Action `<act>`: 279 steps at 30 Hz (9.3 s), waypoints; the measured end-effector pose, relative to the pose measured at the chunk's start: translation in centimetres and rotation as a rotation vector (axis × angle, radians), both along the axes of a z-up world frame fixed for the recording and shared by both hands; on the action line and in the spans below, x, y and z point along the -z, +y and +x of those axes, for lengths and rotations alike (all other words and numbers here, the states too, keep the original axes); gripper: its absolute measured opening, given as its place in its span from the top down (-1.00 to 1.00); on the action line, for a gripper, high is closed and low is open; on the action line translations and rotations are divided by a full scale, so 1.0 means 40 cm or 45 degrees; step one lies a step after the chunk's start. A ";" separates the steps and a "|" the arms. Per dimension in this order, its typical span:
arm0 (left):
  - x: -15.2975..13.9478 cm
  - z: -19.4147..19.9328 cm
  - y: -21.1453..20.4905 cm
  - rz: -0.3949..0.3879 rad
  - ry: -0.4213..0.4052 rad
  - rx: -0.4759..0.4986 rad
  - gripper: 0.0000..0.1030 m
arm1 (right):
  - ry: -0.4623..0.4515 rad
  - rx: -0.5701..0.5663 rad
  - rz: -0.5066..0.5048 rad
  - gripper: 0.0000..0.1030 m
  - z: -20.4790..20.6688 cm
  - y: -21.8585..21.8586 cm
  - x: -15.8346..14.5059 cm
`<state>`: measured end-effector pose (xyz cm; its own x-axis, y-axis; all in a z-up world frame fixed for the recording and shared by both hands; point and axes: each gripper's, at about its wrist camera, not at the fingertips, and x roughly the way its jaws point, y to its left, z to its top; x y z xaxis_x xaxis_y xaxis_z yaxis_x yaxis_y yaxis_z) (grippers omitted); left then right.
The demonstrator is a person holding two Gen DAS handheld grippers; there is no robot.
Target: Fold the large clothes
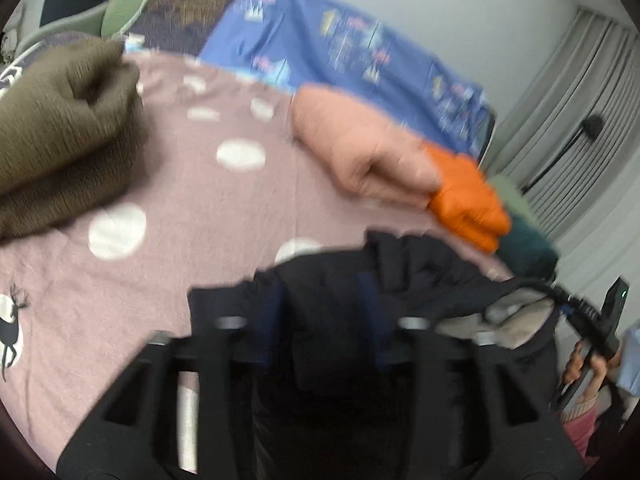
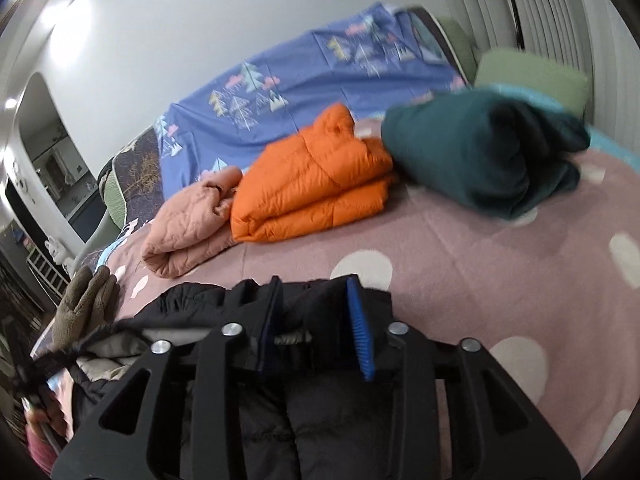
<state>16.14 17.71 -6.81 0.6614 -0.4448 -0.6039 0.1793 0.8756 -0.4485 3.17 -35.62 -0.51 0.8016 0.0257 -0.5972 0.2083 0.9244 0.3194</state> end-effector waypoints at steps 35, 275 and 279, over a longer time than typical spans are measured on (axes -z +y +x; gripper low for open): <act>0.163 0.095 -0.305 0.376 0.015 0.132 0.19 | 0.311 -0.138 -0.293 0.32 0.193 0.193 0.252; -0.115 0.110 -0.876 -0.030 0.158 0.781 0.69 | 0.066 -0.348 0.296 0.19 -0.248 0.097 0.088; -0.080 0.102 -0.901 -0.023 0.179 0.807 0.69 | 0.056 -0.514 0.412 -0.25 -0.258 0.174 0.075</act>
